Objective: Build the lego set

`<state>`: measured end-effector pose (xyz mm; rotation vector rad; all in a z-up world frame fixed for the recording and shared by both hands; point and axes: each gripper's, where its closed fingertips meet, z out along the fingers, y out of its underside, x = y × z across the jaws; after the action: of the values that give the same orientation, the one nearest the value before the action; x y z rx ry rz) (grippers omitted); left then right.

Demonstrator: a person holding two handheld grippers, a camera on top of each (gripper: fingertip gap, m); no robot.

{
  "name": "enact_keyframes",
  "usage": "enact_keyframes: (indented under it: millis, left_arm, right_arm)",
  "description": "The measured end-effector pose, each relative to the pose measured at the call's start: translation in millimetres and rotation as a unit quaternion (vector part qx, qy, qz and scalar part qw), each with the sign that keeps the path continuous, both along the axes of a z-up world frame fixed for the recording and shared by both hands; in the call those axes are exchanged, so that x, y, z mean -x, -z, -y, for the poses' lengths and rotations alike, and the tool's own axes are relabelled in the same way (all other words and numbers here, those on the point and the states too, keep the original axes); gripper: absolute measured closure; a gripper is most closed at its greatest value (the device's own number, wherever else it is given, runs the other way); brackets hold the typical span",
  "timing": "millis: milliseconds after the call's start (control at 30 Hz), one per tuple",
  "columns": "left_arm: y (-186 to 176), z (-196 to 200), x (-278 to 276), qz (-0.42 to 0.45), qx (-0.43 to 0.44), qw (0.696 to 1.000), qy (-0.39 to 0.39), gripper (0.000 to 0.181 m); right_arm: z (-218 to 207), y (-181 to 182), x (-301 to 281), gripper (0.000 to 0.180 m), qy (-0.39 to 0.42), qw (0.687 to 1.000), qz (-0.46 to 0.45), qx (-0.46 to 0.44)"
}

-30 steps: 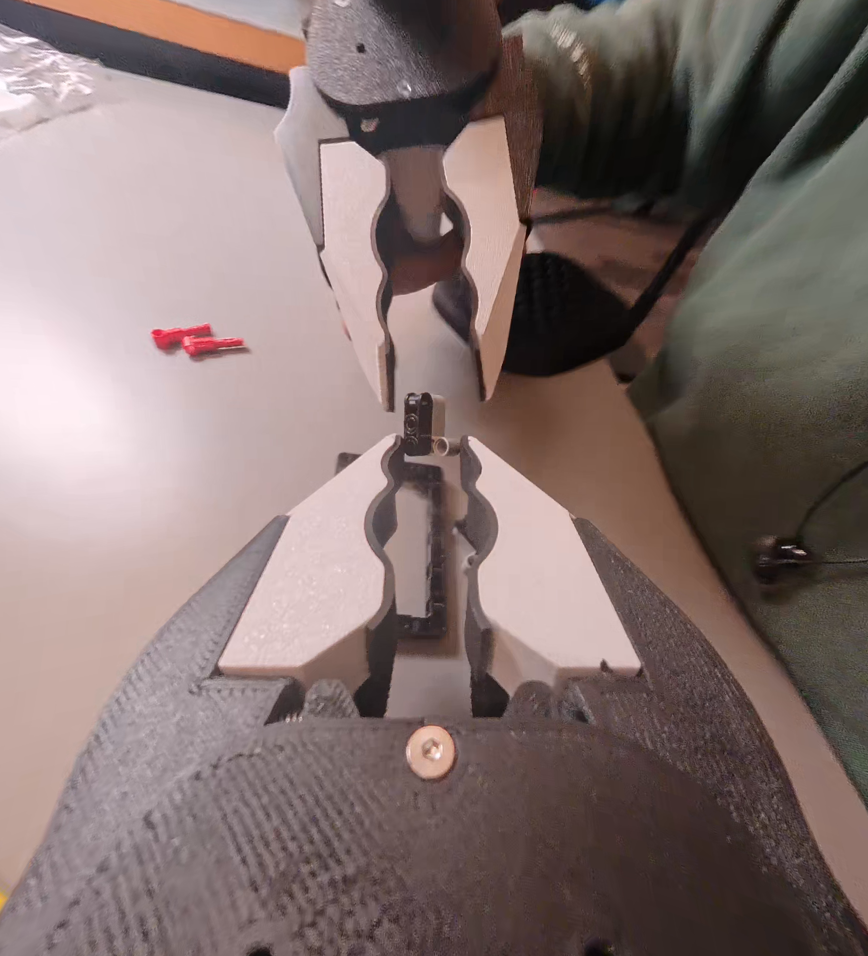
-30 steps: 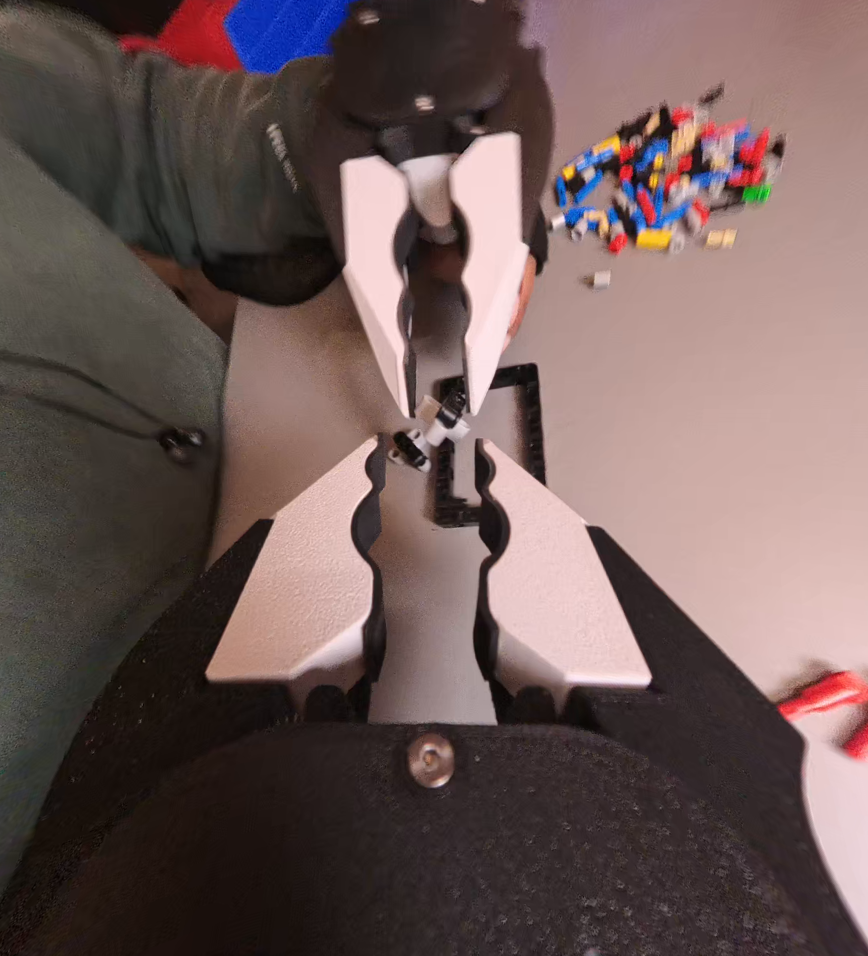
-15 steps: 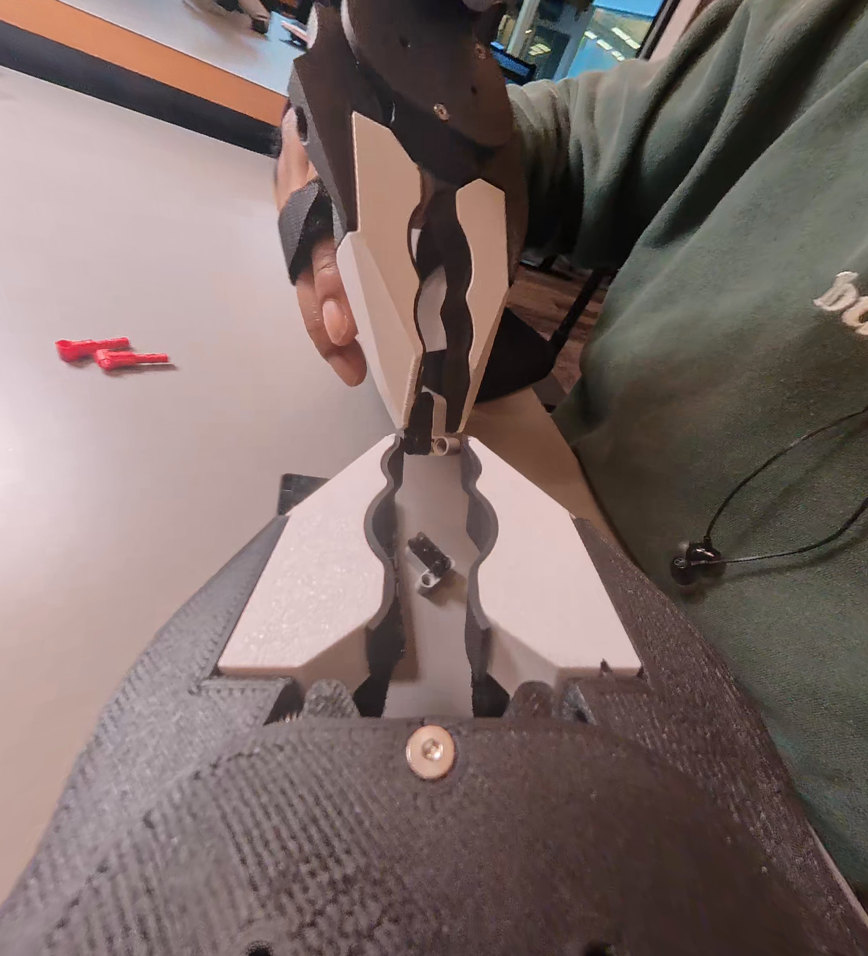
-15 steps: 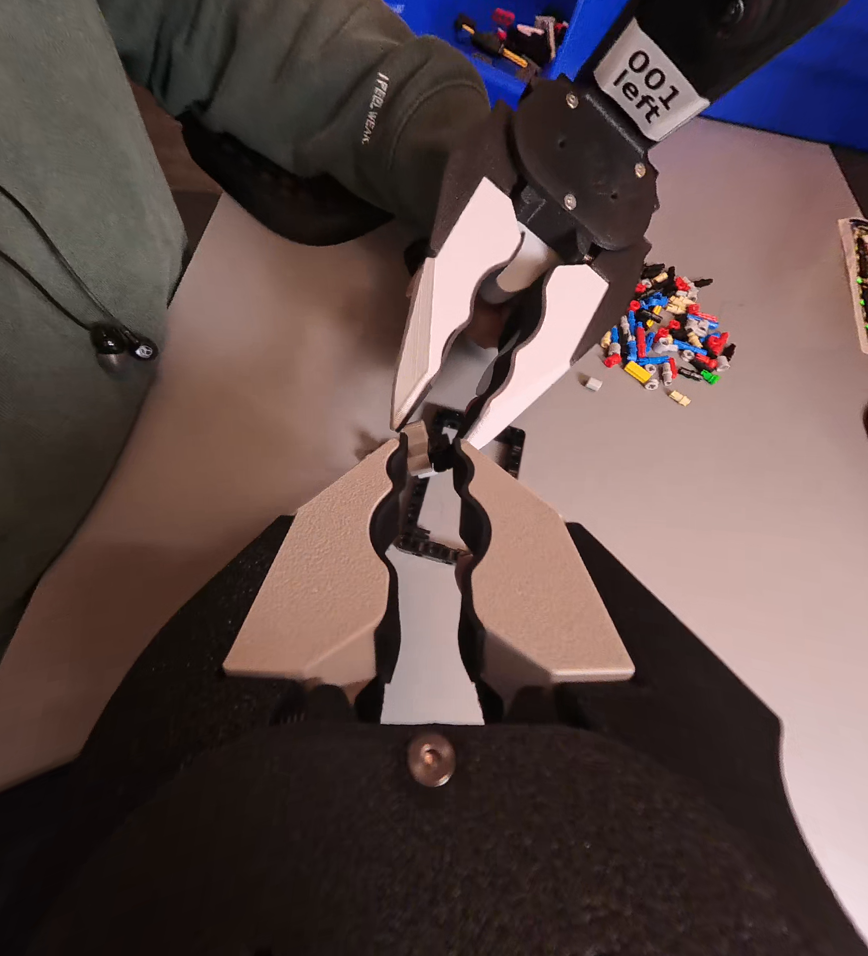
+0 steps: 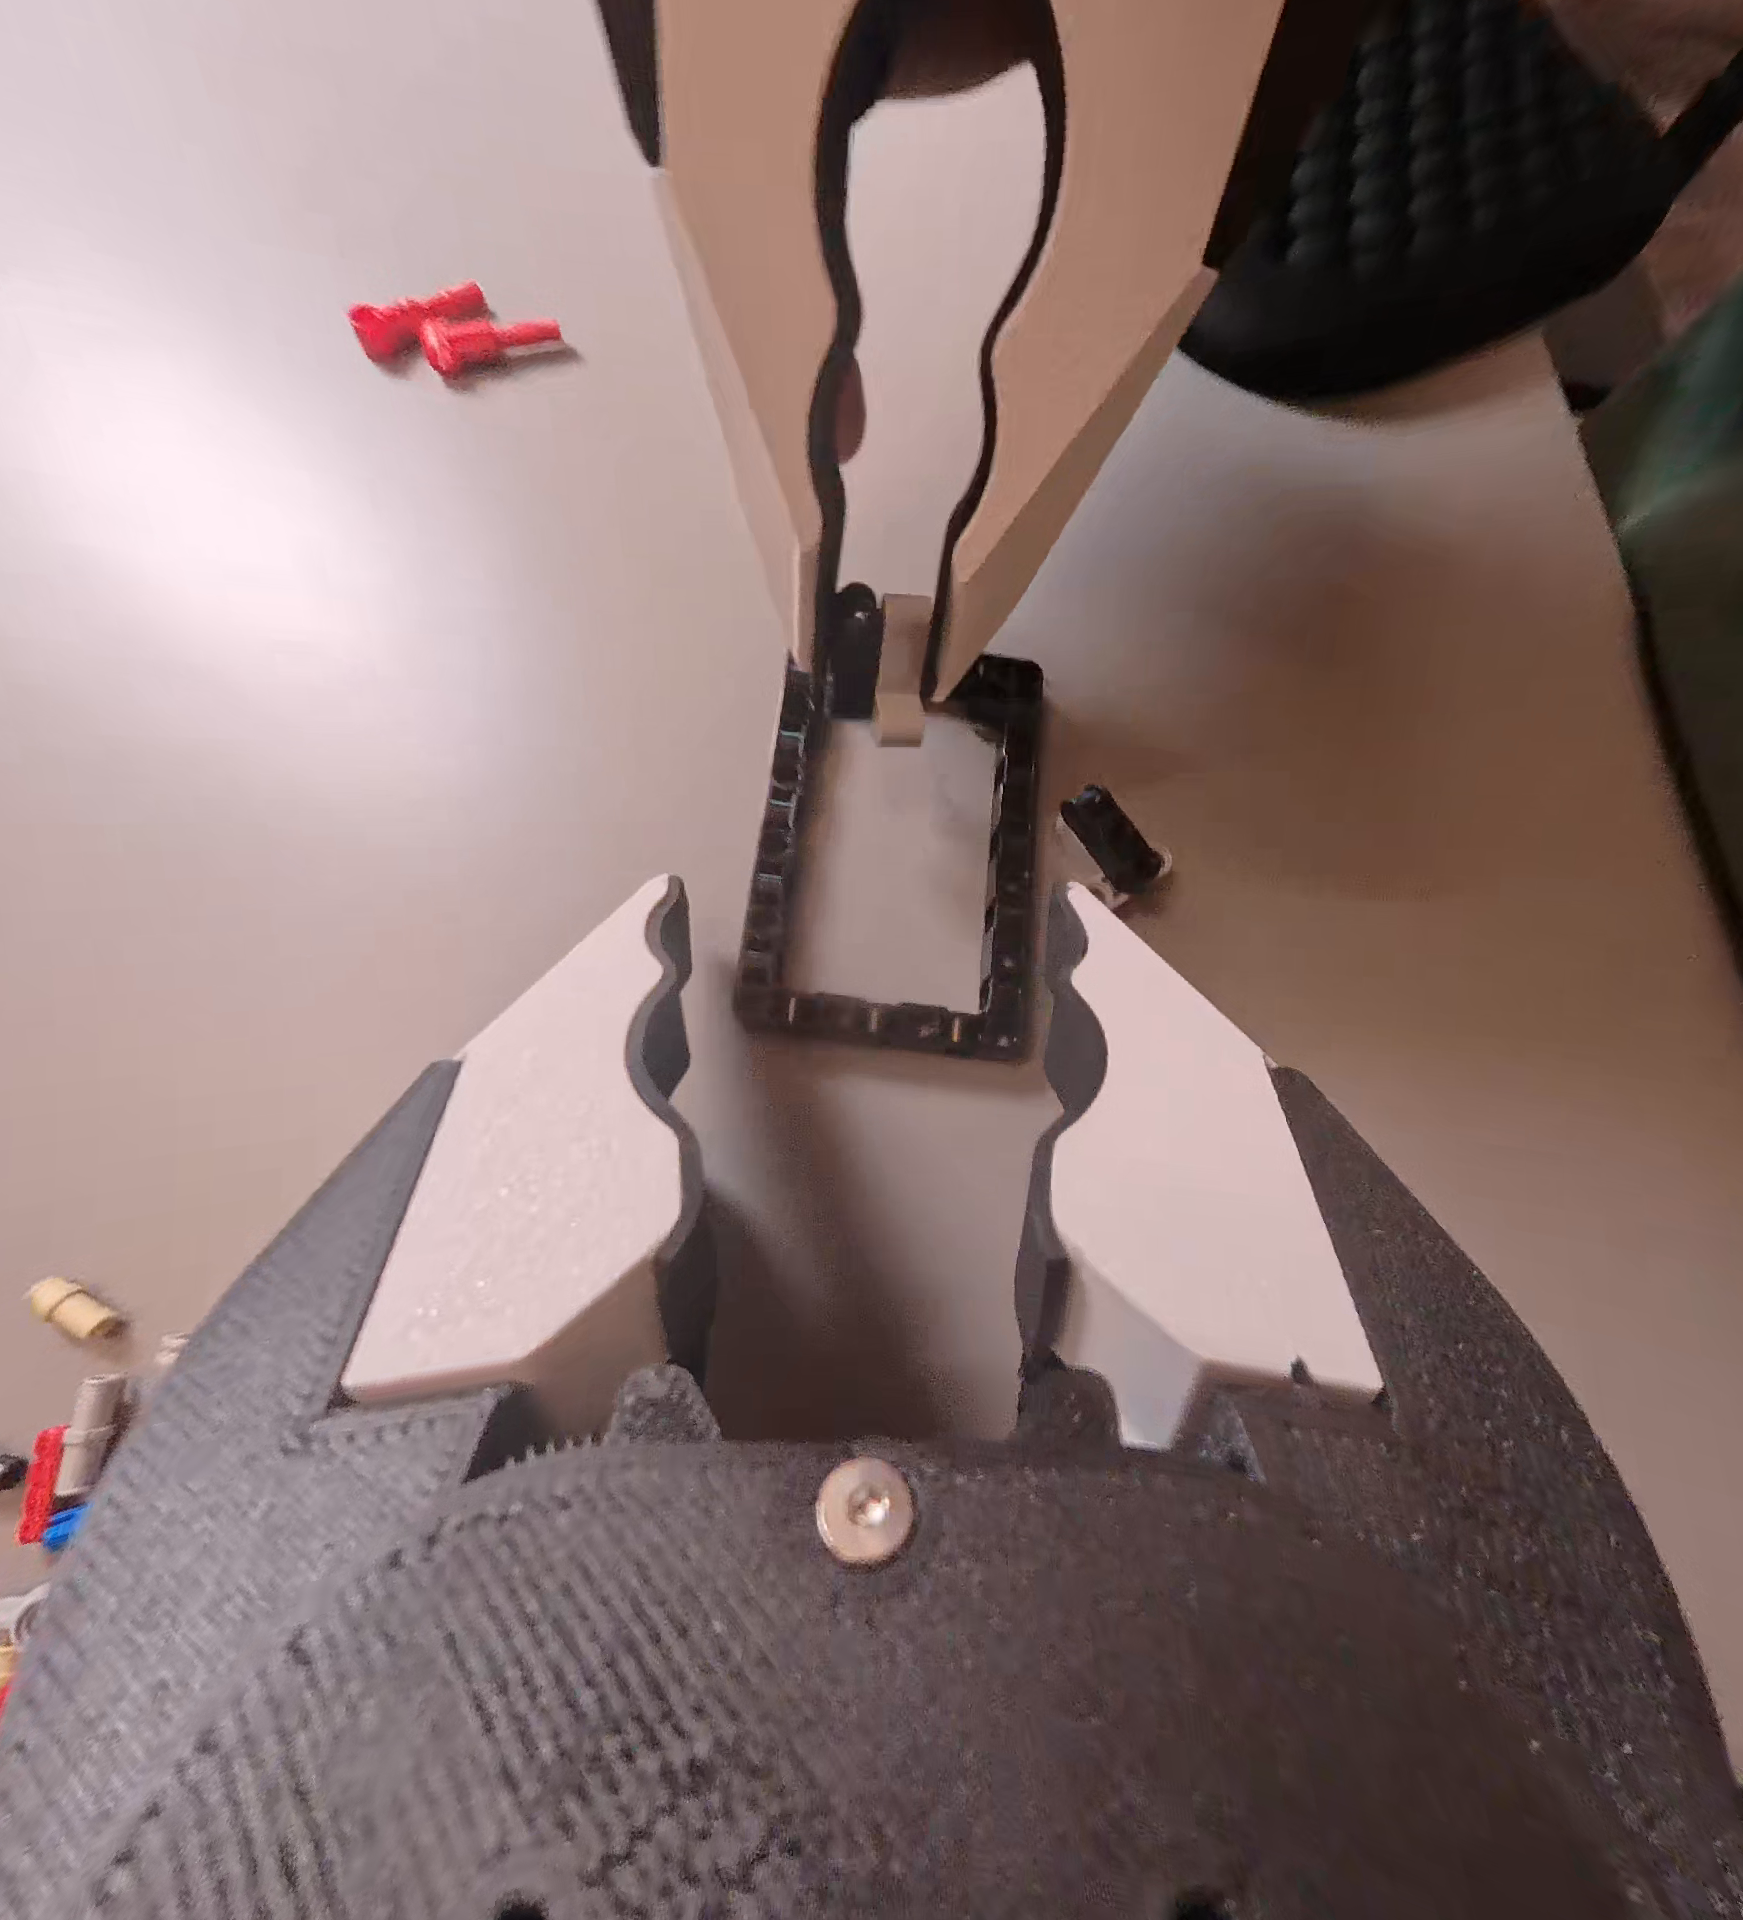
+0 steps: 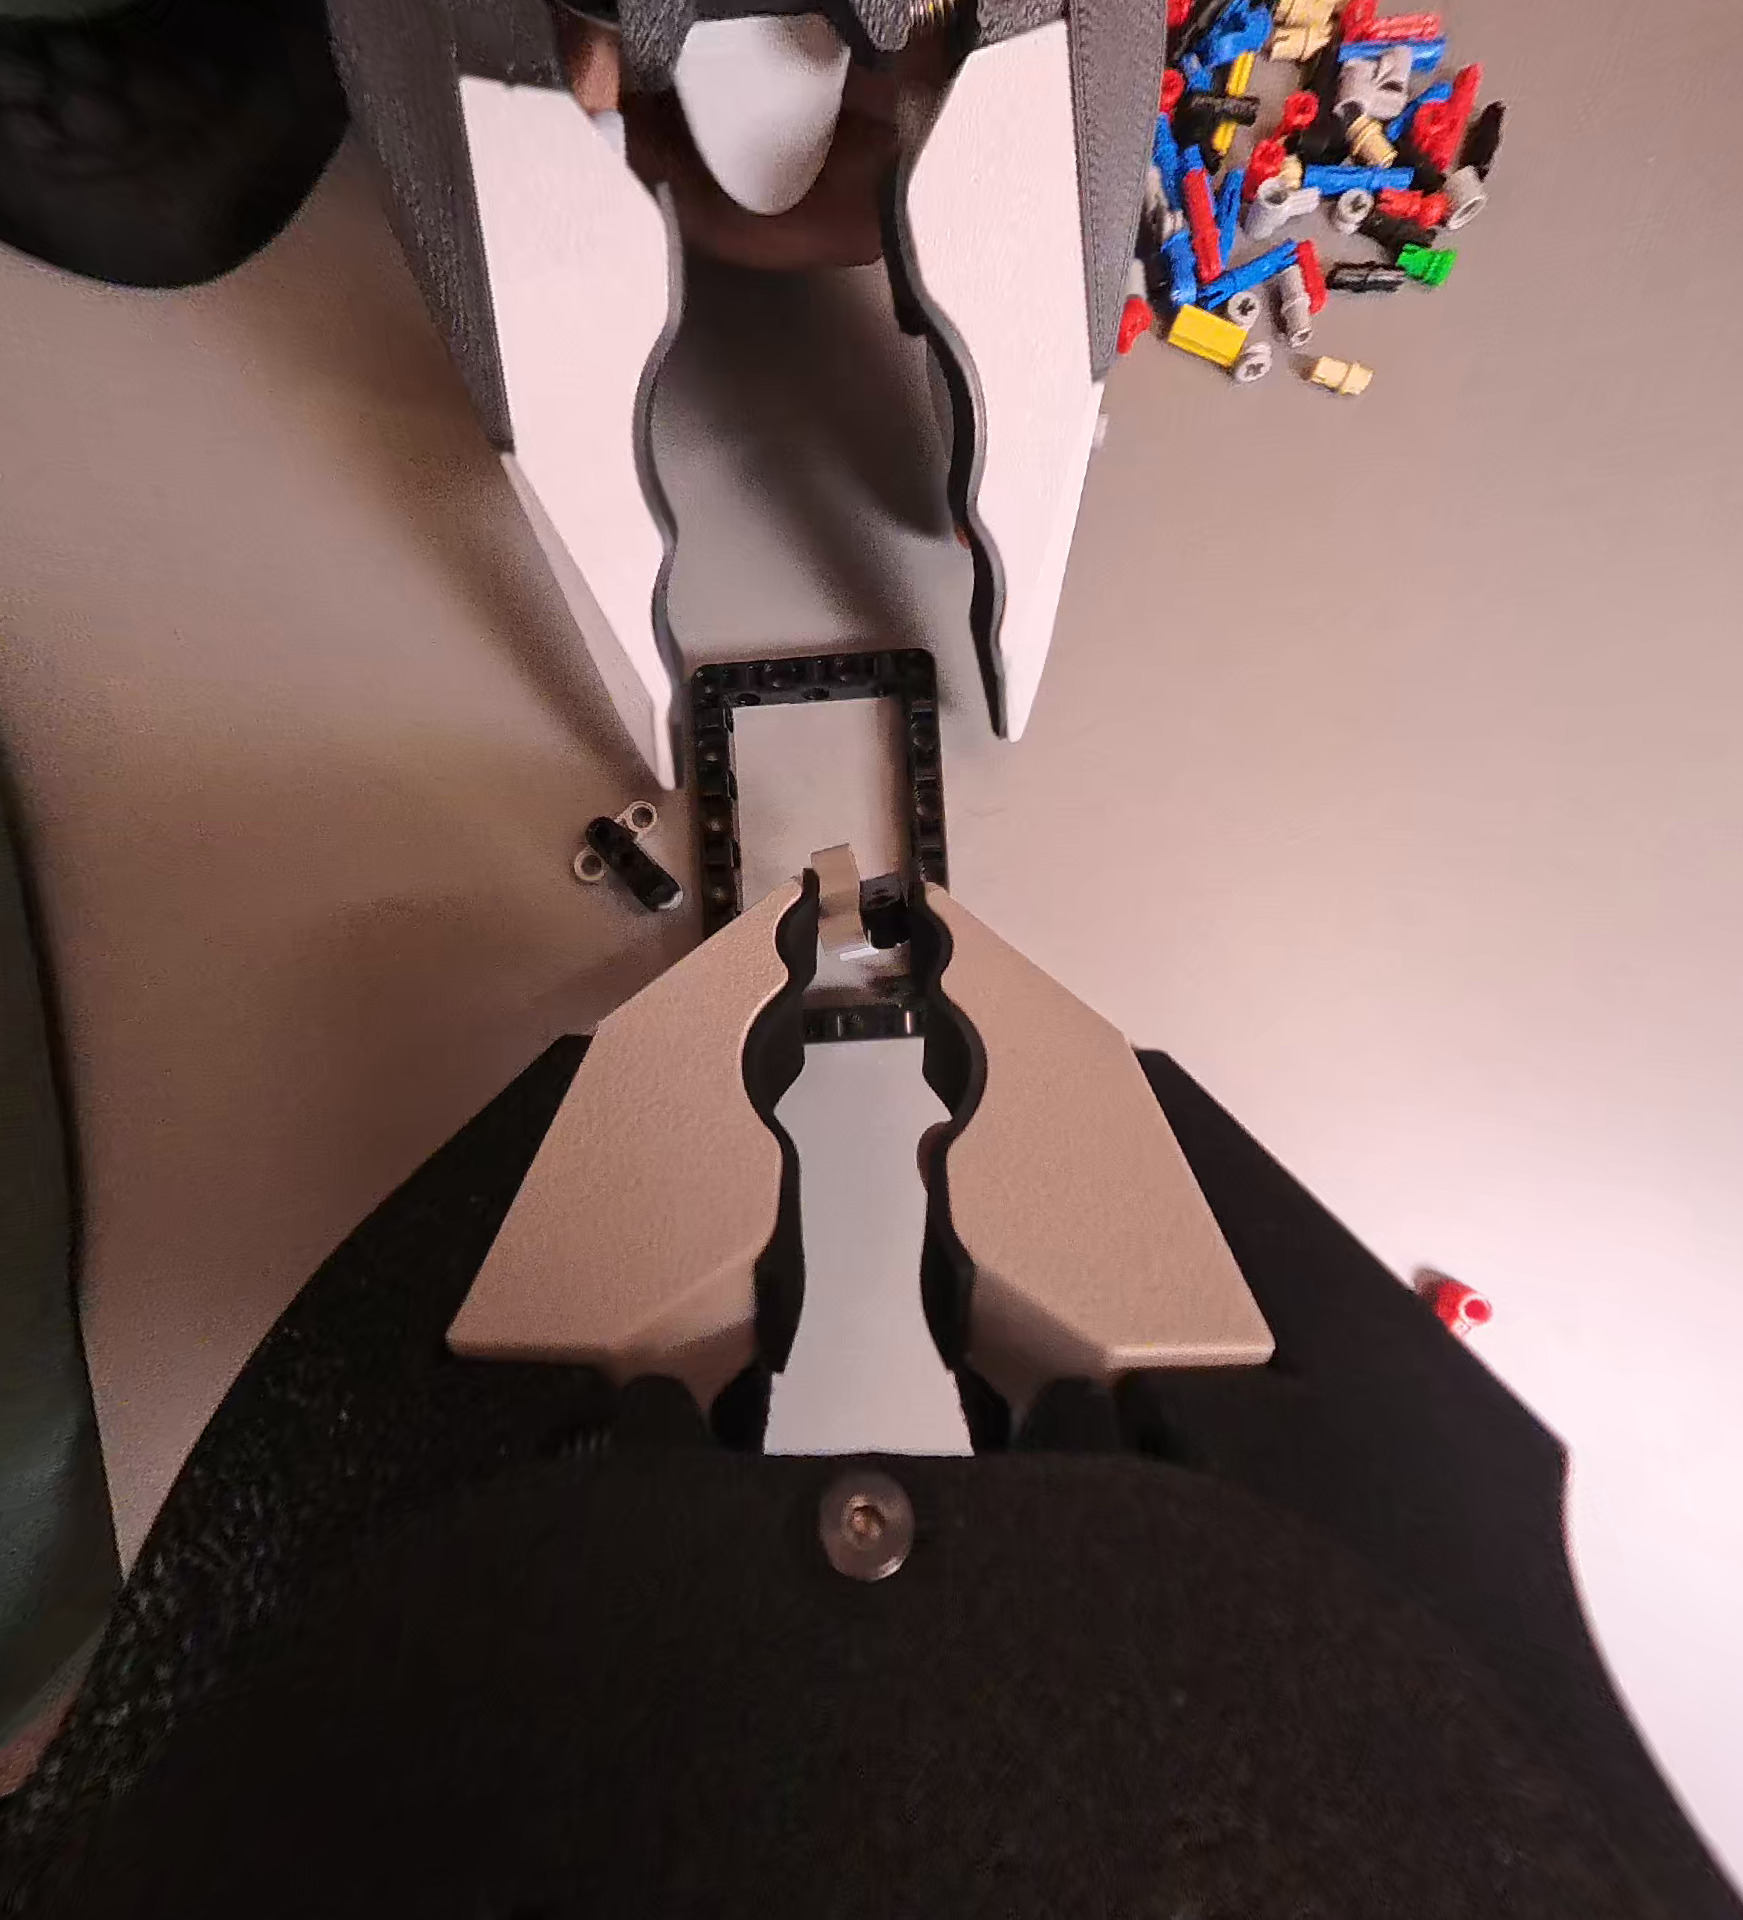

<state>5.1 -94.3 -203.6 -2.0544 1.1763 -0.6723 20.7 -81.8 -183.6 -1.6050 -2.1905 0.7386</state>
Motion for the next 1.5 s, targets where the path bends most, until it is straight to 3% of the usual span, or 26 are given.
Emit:
enact_keyframes:
  millis: [33,167,467,1033,1367,1500]
  left_arm:
    - [4,2,0,-0.013,0.000,1.000,0.005,0.112]
    - [14,2,0,-0.053,-0.014,0.998,0.006,0.121]
    - [14,-3,-3,-0.062,-0.016,0.998,-0.016,0.122]
    - [10,-9,-2,-0.106,-0.061,0.992,-0.031,0.122]
    - [9,-13,-2,-0.121,-0.076,0.989,-0.040,0.122]
    - [9,-13,-1,-0.126,-0.075,0.988,-0.044,0.122]
  right_arm:
    - [1,2,1,0.165,-0.002,1.000,0.005,-0.002]
    - [1,9,1,0.165,-0.003,1.000,0.021,-0.001]
    - [-4,18,-9,0.165,0.011,0.999,0.046,0.024]
    - [-6,26,-17,0.165,-0.008,0.992,0.126,-0.007]
    - [1,28,-28,0.137,-0.052,0.991,0.122,-0.027]
    - [-2,30,-27,0.141,-0.065,0.989,0.117,-0.063]
